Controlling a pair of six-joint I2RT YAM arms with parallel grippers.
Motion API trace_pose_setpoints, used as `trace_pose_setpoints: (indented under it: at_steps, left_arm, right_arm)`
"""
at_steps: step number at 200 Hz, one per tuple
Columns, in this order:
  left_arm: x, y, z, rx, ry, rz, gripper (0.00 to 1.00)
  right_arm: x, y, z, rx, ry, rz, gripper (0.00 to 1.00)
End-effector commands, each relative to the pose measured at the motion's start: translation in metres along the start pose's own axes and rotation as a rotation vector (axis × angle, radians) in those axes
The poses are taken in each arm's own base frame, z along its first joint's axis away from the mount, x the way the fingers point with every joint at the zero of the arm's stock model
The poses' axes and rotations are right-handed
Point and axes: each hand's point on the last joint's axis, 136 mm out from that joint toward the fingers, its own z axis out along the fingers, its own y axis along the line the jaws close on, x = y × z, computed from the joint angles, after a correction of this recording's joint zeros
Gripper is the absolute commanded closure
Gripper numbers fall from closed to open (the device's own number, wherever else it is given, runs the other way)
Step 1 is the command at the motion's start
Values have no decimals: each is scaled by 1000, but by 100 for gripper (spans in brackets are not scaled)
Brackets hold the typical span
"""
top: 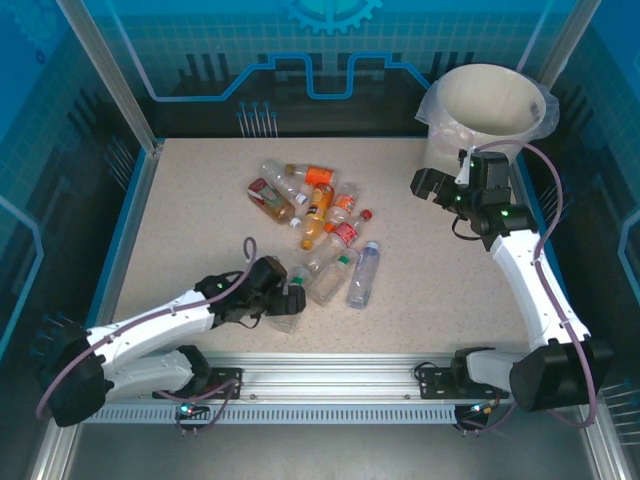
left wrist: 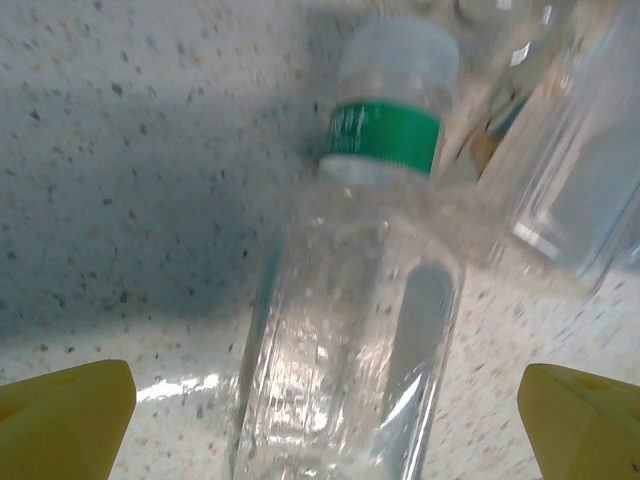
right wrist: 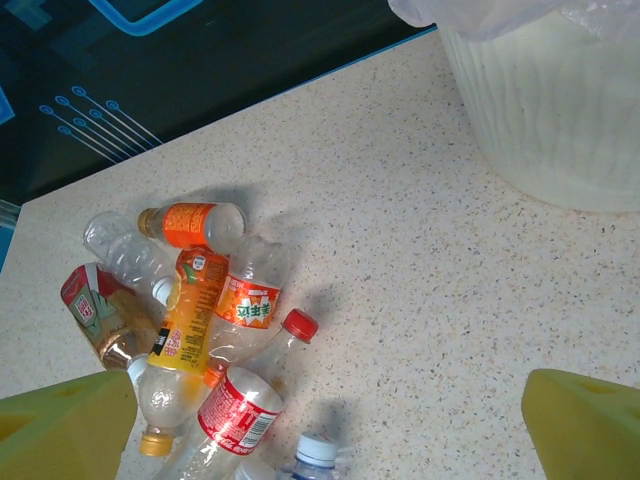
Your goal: Put the plastic bottles in the bin
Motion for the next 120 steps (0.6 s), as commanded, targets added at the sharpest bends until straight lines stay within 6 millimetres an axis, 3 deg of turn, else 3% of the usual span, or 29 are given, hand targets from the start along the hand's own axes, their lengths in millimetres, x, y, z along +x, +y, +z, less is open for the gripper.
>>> trace_pose_setpoints:
  at_steps: [1,52,94,120]
  left_arm:
    - [18,22,8,-128,23,103,1]
    - [36,22,32,-170,76,208,3]
    - [43,29,44,-191,101,234,15]
    - [43,21,47,-149,100,248,29]
  right_arm:
    - [11,1,3,-15,34,11,0]
    - [14,1,9,-14,59,11,0]
    - [14,-1,7,10,62,-1,0]
    - [15,-3,6,20,63,-10,0]
